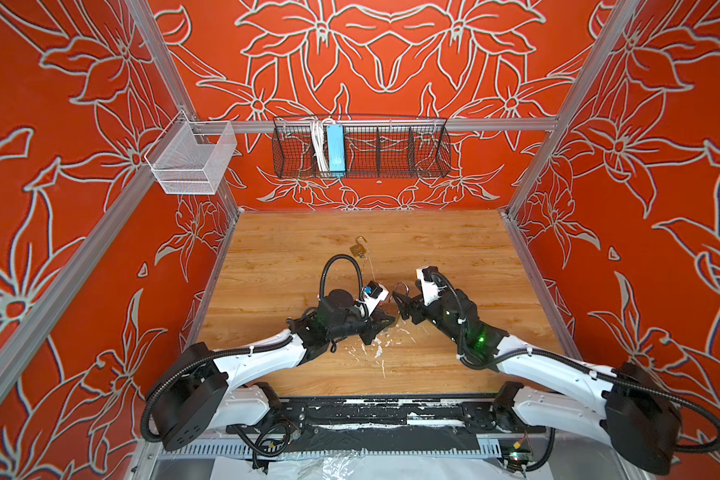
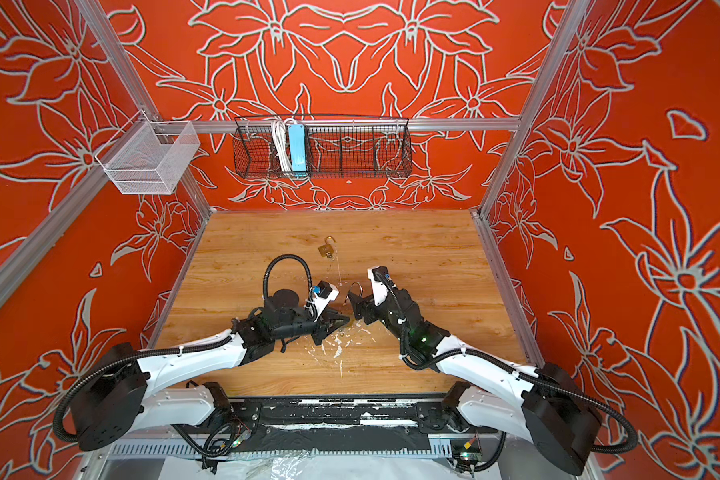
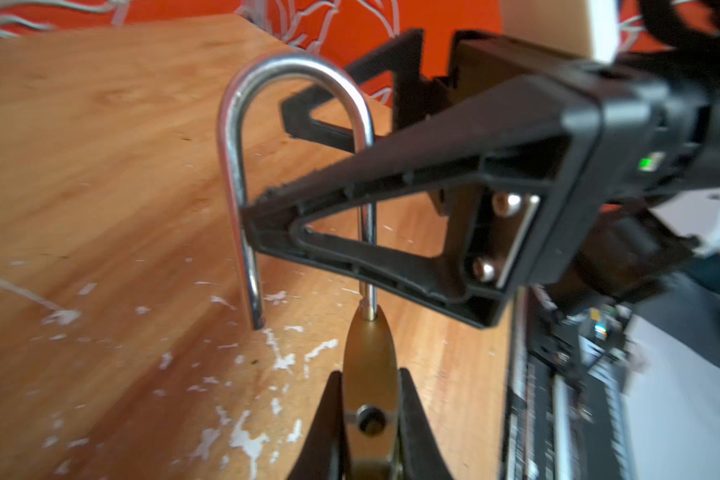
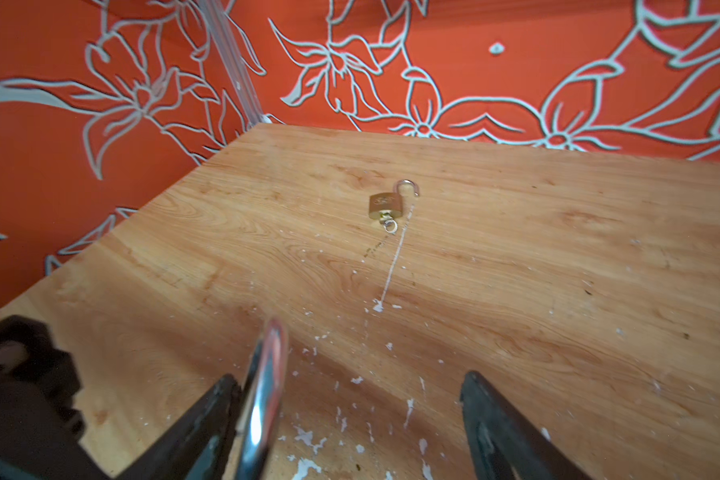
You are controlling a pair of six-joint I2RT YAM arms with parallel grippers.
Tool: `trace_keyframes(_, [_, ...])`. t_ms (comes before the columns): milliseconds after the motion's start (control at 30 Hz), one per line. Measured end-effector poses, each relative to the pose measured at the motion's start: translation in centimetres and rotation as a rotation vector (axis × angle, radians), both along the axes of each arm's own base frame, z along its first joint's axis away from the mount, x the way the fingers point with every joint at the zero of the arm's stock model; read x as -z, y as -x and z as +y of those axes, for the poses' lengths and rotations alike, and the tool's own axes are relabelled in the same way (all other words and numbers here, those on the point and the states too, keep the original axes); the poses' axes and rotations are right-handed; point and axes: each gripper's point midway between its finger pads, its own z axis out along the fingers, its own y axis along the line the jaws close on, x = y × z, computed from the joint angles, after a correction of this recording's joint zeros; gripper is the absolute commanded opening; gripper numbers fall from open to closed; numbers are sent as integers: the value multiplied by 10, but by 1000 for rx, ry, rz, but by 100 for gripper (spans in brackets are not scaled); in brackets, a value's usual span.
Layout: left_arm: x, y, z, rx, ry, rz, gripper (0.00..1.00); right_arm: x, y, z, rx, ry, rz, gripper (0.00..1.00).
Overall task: Unlock with the key
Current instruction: 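Pull the right gripper away from the padlock while left holds the shackle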
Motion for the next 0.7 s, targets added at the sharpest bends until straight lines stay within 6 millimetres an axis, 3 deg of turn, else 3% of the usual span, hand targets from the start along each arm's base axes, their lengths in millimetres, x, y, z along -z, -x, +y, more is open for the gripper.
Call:
trace_keyframes(200, [4,-12,5,-133,-74,-83,0,3,-4,-1,22,15,14,87])
trace_keyframes(300, [7,-19,12,-176,-106,-99,0,-5,-1,-3,20,-6,-9,90])
trace_keyframes(533, [11,-17,14,-136,-148,-84,0,-31,16,-29,39,-83,-143,98])
trace_keyframes(700, [0,-15,24,-50,-31,-17,0,-33,3,-51,118,-87,-156,98])
